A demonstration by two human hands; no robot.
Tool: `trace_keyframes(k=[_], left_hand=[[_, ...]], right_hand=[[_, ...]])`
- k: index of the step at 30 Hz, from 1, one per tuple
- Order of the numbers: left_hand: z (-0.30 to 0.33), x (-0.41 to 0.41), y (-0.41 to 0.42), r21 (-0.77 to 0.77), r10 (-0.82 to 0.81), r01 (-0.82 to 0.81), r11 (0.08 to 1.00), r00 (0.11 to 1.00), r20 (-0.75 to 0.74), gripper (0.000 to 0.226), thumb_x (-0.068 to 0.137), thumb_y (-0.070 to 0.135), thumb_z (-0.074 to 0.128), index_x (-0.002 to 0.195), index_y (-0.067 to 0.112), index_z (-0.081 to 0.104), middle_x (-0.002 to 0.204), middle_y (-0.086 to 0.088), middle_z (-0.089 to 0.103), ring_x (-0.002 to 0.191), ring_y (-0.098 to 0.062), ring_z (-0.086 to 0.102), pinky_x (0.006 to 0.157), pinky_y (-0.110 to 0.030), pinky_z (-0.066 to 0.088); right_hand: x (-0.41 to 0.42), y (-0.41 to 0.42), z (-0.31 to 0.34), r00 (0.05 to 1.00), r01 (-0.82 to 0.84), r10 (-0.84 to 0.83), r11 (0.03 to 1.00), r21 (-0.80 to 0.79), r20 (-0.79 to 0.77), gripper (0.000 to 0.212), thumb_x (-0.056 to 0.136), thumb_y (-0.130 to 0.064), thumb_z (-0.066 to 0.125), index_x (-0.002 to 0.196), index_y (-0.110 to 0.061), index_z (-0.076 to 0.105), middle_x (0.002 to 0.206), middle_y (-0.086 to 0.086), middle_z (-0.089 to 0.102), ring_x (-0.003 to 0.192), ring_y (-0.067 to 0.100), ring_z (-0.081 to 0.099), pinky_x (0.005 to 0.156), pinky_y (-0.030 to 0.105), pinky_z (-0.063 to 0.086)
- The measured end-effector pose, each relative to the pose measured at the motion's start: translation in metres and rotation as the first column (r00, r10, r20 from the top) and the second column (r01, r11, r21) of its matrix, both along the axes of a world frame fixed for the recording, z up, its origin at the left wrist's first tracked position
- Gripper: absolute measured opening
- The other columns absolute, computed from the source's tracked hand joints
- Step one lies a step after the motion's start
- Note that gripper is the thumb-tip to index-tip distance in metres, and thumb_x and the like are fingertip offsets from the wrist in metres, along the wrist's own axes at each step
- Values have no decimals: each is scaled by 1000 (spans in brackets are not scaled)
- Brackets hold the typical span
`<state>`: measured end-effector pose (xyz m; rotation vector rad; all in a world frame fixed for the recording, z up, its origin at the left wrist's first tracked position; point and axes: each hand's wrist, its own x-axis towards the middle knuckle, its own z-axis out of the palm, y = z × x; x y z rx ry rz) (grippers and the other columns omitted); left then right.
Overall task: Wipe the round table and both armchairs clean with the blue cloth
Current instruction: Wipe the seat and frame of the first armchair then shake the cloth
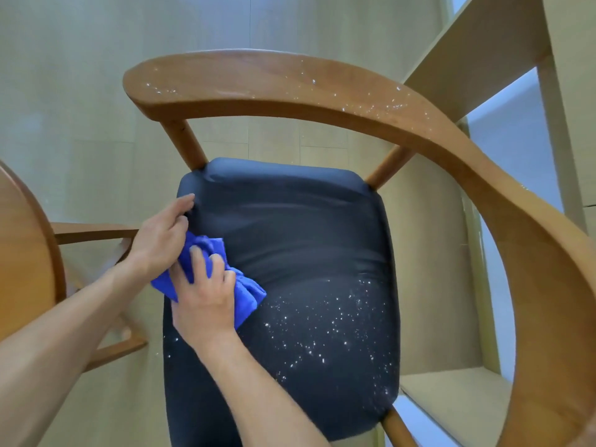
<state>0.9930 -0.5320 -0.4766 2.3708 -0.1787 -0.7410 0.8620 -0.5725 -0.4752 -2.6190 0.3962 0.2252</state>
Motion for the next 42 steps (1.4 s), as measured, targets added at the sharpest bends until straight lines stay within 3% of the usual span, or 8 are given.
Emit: trace_keyframes(k=[5,8,12,19,25,34,38,42], left_hand=[[1,-10,-2,103,-122,118,988,992,30,42,99,16,37,140,22,45,142,-4,48,130,-24,42,104,-34,31],[-1,-15,-2,166,-215,210,964,977,14,44,99,17,39,143,19,42,155,1,30,141,-20,28,114,-34,21],[2,-19,-2,207,-250,248,946,968,-20,44,99,22,39,143,20,42,158,4,22,144,-19,20,117,-34,16],[10,-31,-1,186,-251,257,949,967,-54,45,100,23,38,144,17,39,159,3,17,145,-17,15,117,-33,15],[12,-36,10,156,-257,270,950,961,-97,44,99,23,37,143,18,40,158,6,17,145,-15,16,116,-34,18],[14,-42,18,121,-284,295,948,953,-105,40,100,20,36,138,12,48,154,-4,29,143,-17,24,113,-27,15],[15,-46,27,148,-273,287,946,956,-111,41,100,22,36,138,13,48,153,-4,31,142,-18,25,114,-30,18],[13,-55,32,180,-278,300,937,951,-135,41,99,25,38,138,15,47,154,-2,27,141,-19,27,114,-33,21]], right_hand=[[-13,-41,-6,942,-333,336,921,-204,-18,69,83,-1,5,112,-27,62,118,3,61,86,29,53,63,36,42],[-29,-92,-6,927,-327,361,911,-250,103,62,83,3,9,92,-19,67,106,9,65,80,32,56,60,37,42],[-91,-194,-1,996,36,-22,987,-154,87,46,62,13,61,98,-12,74,116,15,65,89,42,61,66,43,52],[-187,-270,17,659,741,-752,650,-168,-6,54,78,10,50,128,-9,56,136,12,48,116,40,45,96,37,34],[-141,-156,4,577,815,-817,576,-61,-1,56,74,8,57,128,-5,56,134,21,46,116,44,46,95,48,38],[-89,85,23,939,-37,75,992,119,-335,63,51,-32,72,112,-39,56,120,-4,59,90,22,61,70,29,52],[-108,76,19,729,-630,585,777,-14,-356,40,69,-46,68,107,-44,54,120,-10,52,97,19,56,77,30,50],[-141,9,8,608,-793,770,603,-91,-194,33,78,-16,52,106,-33,59,128,-1,52,104,27,51,77,36,43]])
